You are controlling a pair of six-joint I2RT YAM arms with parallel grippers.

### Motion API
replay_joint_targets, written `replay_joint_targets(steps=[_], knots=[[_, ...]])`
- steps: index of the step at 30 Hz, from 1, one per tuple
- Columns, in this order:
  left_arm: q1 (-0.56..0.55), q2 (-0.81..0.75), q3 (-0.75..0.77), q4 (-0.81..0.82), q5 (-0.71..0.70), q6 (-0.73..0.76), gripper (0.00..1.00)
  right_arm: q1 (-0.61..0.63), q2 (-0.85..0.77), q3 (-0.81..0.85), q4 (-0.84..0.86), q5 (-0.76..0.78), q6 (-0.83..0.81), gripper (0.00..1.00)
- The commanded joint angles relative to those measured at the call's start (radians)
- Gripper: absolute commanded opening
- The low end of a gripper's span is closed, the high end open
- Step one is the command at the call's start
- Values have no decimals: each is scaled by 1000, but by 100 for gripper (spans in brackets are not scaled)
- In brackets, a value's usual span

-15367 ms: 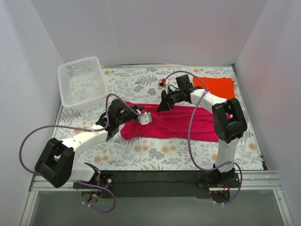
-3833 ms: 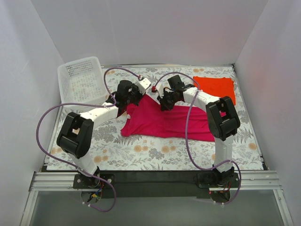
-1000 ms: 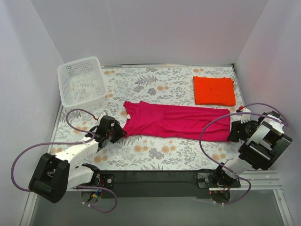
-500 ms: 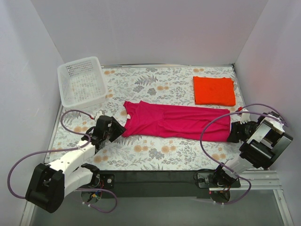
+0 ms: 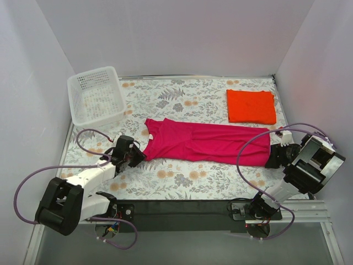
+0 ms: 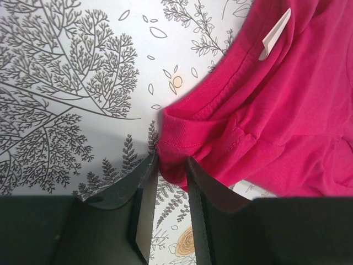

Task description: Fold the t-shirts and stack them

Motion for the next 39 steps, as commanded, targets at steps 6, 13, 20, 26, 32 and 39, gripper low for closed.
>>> replay_joint_targets(steps=[6,13,20,26,32,39], knots=[[12,4,-29,94,54,3,0,-4,12,0,-25,-7,-15,57],[38,-176,-46,18,-35,-5,0,-2,13,6,-49,11,-28,57],[110,-210,-44,19,-32,-6,0,33,87,70,-193,-74,-107,63],[149,-170,-52,73,17,0,0,126,84,70,-194,-82,-127,64],[161,-176,-52,82,22,24,0,186,84,85,-143,-41,-9,60],[167,-176,-60,96,30,41,0,200,46,29,-134,11,23,43]])
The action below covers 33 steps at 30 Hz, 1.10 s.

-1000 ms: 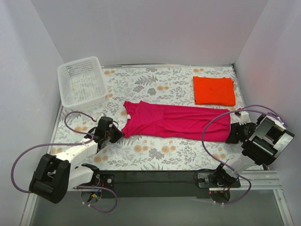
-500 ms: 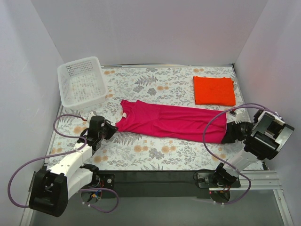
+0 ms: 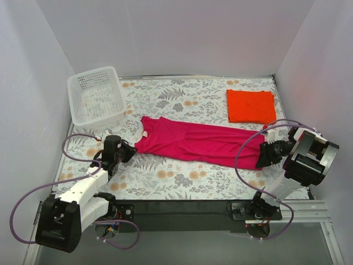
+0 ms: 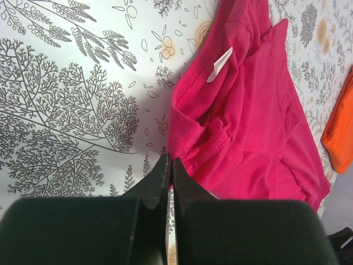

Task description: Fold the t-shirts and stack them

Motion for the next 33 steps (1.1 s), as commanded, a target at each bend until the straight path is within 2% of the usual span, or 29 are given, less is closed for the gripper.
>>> replay_joint_targets(steps=[1,4,6,7,8,10,15,23,28,33], knots=[[9,-8,-11,27,4,21,0,9,-41,-36,8,31,33,42],[11,-3,-12,33,12,21,0,15,-50,-50,31,42,54,39],[11,-6,-14,32,10,21,0,20,-53,-57,44,52,70,30],[12,-9,-14,27,7,21,0,20,-59,-55,47,52,71,25],[12,-18,-14,24,6,21,0,20,-65,-50,48,62,74,13],[19,-26,-8,6,-13,23,0,20,-93,-44,45,68,77,1],[54,-54,22,-31,-45,31,0,17,-180,-35,41,127,64,1],[98,-57,52,-86,-45,29,0,-6,-191,-89,41,235,-11,1],[104,-116,66,-149,-14,26,0,-8,-216,-116,-57,194,-151,1],[104,-104,69,-189,-11,35,0,-8,-211,-155,-41,212,-182,1]])
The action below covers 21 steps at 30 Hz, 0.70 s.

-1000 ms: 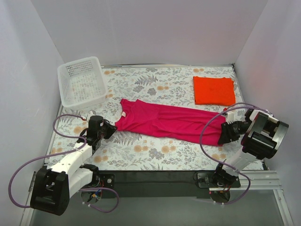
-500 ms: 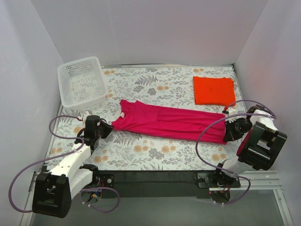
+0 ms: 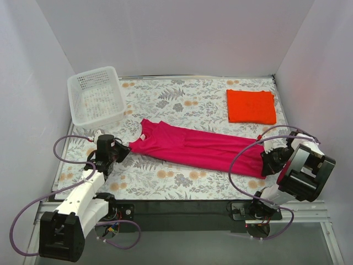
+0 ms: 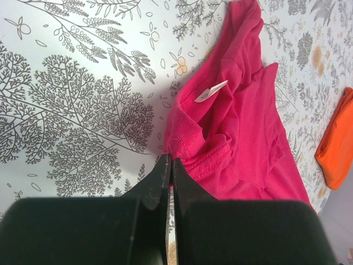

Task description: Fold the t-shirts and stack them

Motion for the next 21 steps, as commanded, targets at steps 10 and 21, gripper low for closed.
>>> replay_joint_targets(steps=[10,21], knots=[[22,69,169,-136,-24,121,0,-11,-93,-79,-17,90,-191,1],[48,248,109,-87,132,100,11,-14,-71,-102,46,42,-168,24]])
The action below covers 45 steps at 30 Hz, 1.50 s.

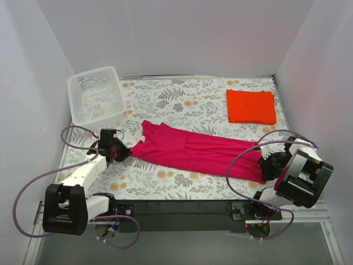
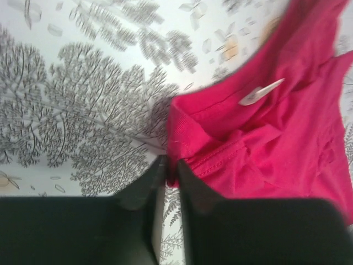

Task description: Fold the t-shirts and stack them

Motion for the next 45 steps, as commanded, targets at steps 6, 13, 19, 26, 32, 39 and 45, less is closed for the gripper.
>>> replay_joint_targets(steps=[6,13,19,26,32,39,45], knots=[[9,-90,-21,-34,42,-26,65,-9,-34,2,16,-28,-24,41],[9,-110,88,-103,132,115,56,-9,-23,13,5,-60,-13,39],[9,55,131,-116,274,282,34,-12,0,13,5,-69,-9,37],[3,105,215,-125,265,399,35,-17,20,25,5,-69,-6,36],[-1,223,238,-140,286,433,37,-18,31,33,6,-80,-4,35],[-15,273,260,-151,278,454,37,-21,38,31,6,-77,-6,35],[-41,315,268,-166,282,464,37,-23,48,33,8,-82,-6,34]])
